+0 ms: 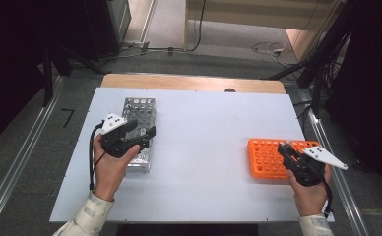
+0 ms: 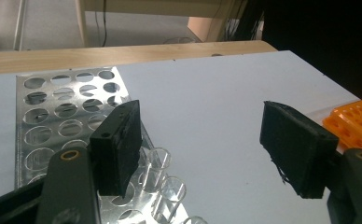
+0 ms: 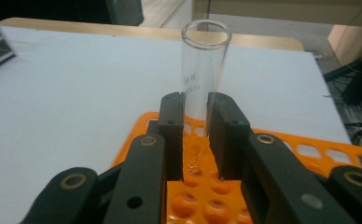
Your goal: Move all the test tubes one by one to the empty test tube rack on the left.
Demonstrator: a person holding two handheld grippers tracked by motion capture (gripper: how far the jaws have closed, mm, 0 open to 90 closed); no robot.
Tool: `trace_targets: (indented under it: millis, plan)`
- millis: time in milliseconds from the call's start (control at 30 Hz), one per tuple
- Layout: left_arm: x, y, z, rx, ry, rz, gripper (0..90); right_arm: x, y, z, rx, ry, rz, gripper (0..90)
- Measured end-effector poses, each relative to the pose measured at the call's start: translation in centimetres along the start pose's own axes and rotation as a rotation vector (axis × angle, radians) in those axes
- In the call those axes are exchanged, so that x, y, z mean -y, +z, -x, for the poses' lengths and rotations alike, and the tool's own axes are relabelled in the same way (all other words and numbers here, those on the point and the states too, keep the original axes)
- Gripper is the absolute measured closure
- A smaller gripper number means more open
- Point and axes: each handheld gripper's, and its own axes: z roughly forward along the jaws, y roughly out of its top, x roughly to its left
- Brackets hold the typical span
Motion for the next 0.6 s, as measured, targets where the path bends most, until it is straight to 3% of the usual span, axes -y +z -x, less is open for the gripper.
trace_targets:
  millis: [367,600]
  plan:
    - [0.0,0.4,1.4,0.032,0.027,-0.008,29.8,-1.2,2.0,-4.6,-0.146,-0.063,-0.032,73.5]
    - [0.0,0.8,3.3,0.104,0.047,-0.007,29.9,-1.9,3.8,-8.9,-0.249,-0.127,-0.060,73.4]
